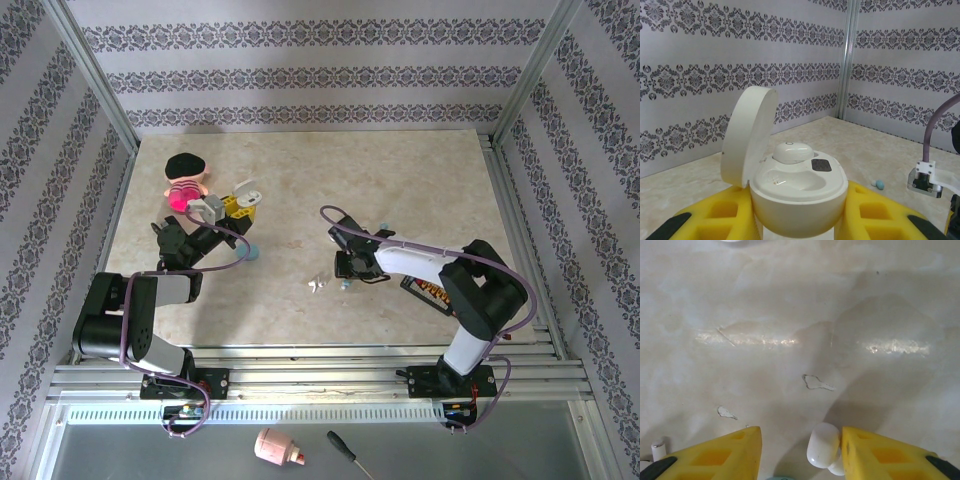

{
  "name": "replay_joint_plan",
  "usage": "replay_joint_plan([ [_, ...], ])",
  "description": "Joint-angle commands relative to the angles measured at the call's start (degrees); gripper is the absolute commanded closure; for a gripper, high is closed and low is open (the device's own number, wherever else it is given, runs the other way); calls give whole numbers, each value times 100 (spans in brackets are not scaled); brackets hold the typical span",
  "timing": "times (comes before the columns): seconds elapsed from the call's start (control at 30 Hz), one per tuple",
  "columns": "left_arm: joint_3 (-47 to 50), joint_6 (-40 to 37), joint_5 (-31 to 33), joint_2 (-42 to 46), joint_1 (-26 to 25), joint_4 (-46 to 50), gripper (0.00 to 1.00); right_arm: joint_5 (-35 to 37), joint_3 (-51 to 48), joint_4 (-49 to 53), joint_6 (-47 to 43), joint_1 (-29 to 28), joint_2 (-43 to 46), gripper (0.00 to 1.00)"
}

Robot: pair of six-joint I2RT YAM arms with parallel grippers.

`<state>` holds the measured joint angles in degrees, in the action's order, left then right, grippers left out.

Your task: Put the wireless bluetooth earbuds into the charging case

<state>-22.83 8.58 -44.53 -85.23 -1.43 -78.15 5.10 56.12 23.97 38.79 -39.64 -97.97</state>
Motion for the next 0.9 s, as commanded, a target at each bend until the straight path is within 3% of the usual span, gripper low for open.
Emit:
replay_joint_plan([
  [0.0,42,-107,11,90,-33,-359,80,121,205,224,-357,-11,-64,56],
  [0.13,42,-119,19,69,-31,-359,80,-34,315,288,-557,-18,-82,56],
  [0.43,68,-172,123,100,-33,-359,80,1898,915,1527,-1215,-569,-202,56],
  [0.57,78,-190,167,109,-32,-359,80,2581,1188,2125,-1202,-917,-479,60],
  [0.87,77,-190,174,115,-25,-357,81,3070,1597,2505,-952,-1368,-1171,67],
])
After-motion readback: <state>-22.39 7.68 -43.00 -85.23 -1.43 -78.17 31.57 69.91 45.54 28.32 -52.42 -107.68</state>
